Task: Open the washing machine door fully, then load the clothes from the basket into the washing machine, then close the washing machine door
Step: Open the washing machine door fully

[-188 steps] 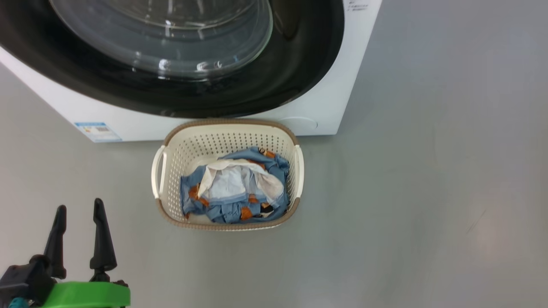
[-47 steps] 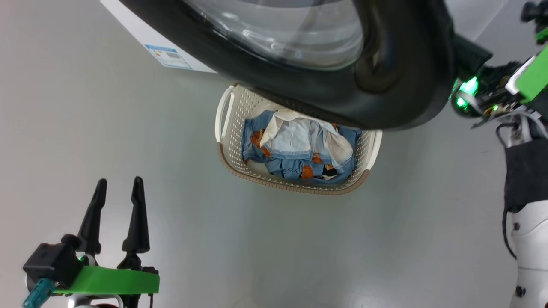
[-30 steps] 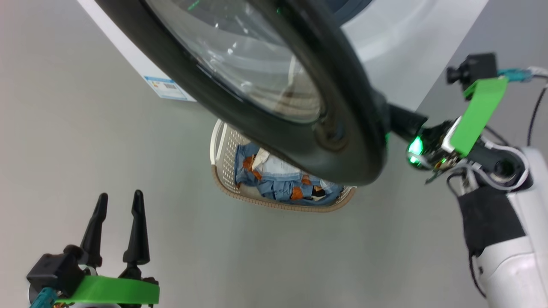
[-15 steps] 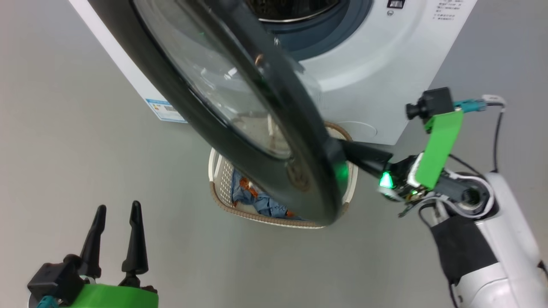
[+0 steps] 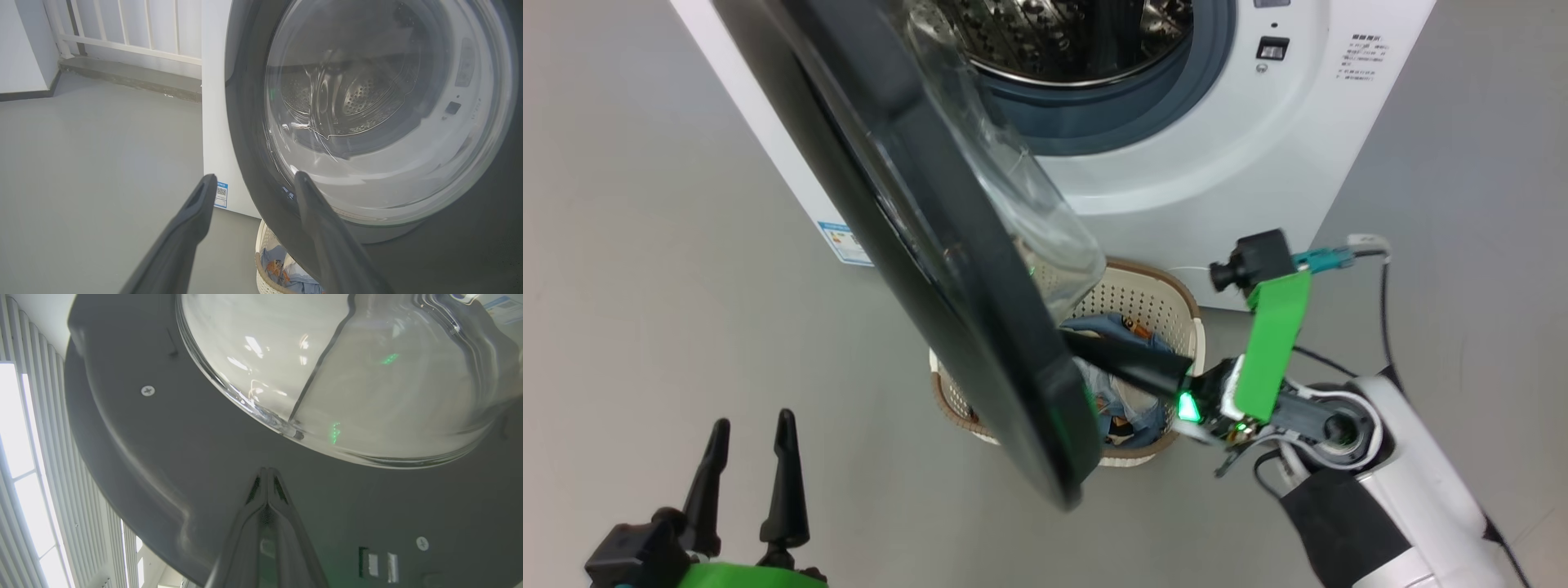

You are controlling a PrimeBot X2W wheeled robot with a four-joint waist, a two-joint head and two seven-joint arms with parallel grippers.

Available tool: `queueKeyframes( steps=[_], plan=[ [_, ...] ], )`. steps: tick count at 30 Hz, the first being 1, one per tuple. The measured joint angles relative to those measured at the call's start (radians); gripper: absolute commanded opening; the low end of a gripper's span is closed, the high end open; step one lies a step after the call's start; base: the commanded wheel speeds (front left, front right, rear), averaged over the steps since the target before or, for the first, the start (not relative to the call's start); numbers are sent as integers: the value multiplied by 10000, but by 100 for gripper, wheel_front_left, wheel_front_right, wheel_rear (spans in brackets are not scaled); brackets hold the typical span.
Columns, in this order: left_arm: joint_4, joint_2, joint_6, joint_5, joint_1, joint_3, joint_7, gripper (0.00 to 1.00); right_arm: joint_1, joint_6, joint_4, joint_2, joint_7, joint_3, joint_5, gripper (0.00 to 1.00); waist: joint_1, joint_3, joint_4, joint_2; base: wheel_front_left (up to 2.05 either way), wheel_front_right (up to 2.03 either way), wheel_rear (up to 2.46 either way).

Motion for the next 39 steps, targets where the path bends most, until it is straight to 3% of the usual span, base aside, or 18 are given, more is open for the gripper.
queueKeyframes(
  steps=[10, 28, 39],
  plan=[
    [17, 4, 12, -2, 81, -21, 0, 100, 47, 0, -2, 19, -807, 1672, 673, 0, 0, -256, -105, 0, 0, 0, 0],
    [17, 10, 86, -163, 124, -263, 0, 100, 42, 0, 228, 10, -2564, 3402, 1605, 0, 0, -417, -243, 0, 0, 0, 0],
    [48, 12, 84, -176, 166, -263, 0, 100, 52, 0, 351, -6, -3108, 3860, 2031, 0, 0, -667, -292, 0, 0, 0, 0]
  ],
)
